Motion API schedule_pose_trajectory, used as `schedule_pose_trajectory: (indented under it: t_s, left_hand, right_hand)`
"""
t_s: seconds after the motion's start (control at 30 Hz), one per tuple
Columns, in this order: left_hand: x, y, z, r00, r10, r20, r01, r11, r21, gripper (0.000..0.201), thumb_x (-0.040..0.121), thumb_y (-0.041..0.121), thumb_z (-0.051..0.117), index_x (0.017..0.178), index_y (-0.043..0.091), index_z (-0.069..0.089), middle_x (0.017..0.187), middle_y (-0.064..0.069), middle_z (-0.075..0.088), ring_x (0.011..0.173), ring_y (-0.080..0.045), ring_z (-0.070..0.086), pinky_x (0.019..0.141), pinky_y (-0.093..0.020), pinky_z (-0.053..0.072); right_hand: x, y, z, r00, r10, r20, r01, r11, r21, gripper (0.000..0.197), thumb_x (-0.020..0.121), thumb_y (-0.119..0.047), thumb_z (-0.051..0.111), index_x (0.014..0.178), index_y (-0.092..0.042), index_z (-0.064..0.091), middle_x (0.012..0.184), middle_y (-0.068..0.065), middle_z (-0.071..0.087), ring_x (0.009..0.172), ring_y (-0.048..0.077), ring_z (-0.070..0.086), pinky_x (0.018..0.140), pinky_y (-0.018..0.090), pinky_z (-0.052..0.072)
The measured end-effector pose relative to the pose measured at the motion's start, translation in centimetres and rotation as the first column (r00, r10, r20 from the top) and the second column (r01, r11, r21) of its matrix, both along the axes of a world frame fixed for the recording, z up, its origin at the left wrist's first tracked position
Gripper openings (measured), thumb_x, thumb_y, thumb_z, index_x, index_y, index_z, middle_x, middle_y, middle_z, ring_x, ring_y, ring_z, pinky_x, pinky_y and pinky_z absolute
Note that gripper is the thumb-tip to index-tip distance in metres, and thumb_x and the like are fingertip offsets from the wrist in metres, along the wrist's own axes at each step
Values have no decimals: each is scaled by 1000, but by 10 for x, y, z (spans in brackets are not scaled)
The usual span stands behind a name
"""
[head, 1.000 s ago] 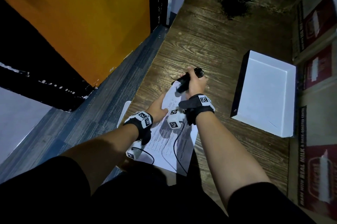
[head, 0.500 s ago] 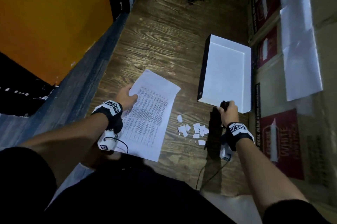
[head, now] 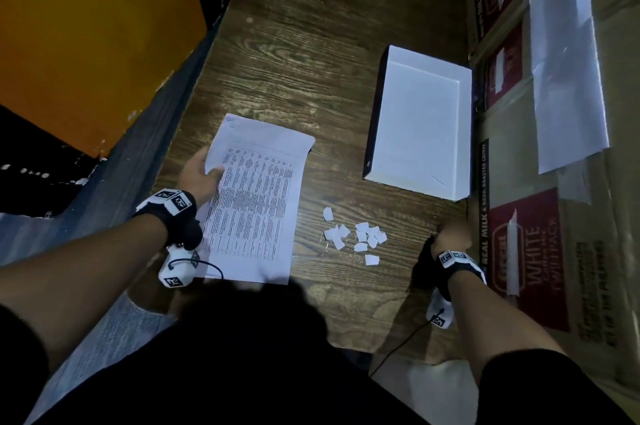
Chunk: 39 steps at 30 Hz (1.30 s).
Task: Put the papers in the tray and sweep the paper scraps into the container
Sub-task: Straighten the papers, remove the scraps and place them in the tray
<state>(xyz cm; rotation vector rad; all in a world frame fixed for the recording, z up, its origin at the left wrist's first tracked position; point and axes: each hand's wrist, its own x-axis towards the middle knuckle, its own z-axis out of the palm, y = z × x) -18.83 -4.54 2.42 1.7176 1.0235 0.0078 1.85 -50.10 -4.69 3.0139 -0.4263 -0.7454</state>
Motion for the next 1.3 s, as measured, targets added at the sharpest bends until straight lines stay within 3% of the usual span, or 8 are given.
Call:
schedule_pose_trajectory:
  t_s: [0.2, 0.33, 0.5, 0.73, 0.9, 1.0, 1.1, 1.3]
  left_hand:
    - [-1, 3, 19, 997, 52, 51, -55, 997, 46, 39, 94, 8, 49, 133, 13, 50, 132, -10, 58, 105, -18, 55, 78, -22, 48]
    - [2, 12, 40, 987, 93, 130, -87, 995, -55, 35, 89, 16, 56, 123, 24, 57, 122, 0, 66, 109, -21, 63, 96, -47, 50]
    - [24, 20, 74, 945, 150, 289, -104, 980, -169, 40, 93, 8, 51, 132, 17, 52, 125, -1, 64, 106, -17, 63, 81, -29, 54]
    - [68, 24, 102, 881, 272, 387, -116, 918, -380, 22, 92, 8, 55, 113, 14, 50, 101, 1, 68, 79, -8, 69, 69, -29, 57]
    - [77, -30, 66, 967, -202, 153, 244, 904, -351, 63, 80, -9, 57, 136, 13, 38, 122, -11, 61, 100, -26, 61, 78, -38, 54]
    - [106, -79, 42, 873, -488, -2, 472, 846, -248, 75, 77, -5, 39, 141, 30, 24, 127, -17, 59, 102, -34, 63, 75, -46, 56]
    - [151, -129, 49, 857, -515, -14, 499, 837, -222, 66, 87, -2, 33, 144, 21, 8, 123, -12, 53, 99, -26, 55, 82, -34, 49]
    - [246, -210, 32, 877, -474, -75, 463, 877, -129, 65, 89, -4, 43, 145, -4, 9, 138, -30, 41, 120, -37, 49, 102, -40, 39]
  right_hand:
    - [-20, 46, 45, 956, 87, 282, -93, 996, 8, 53, 83, -20, 62, 128, -1, 41, 131, 25, 40, 122, 41, 36, 101, 51, 32]
    - [-48, 138, 70, 863, 394, 316, -504, 710, 491, 45, 87, -16, 59, 129, -8, 46, 126, 15, 45, 122, 30, 43, 104, 38, 35]
    - [-83, 237, 96, 897, 440, -37, -186, 452, 872, 70, 80, -25, 74, 139, -16, 37, 121, -8, 49, 113, 9, 47, 97, 27, 37]
    - [-80, 234, 86, 996, 10, -93, 89, 207, 974, 42, 84, 7, 63, 124, -5, 56, 116, 10, 67, 107, 24, 65, 95, 43, 51]
    - [-52, 185, 86, 983, -177, -38, 86, 270, 959, 37, 85, 4, 62, 120, -6, 56, 113, 18, 67, 74, 17, 63, 54, 19, 53]
    - [-25, 149, 88, 967, -254, 10, 77, 328, 941, 33, 86, 6, 59, 117, -5, 57, 107, 13, 68, 79, 17, 64, 68, 26, 55]
    - [14, 114, 89, 945, -321, 66, 76, 410, 909, 27, 87, 7, 56, 113, -1, 57, 104, 12, 65, 92, 23, 62, 83, 35, 51]
    - [114, 76, 69, 918, -372, 135, 139, 622, 770, 24, 78, -1, 50, 97, -16, 46, 84, 7, 53, 80, 22, 51, 58, 20, 42]
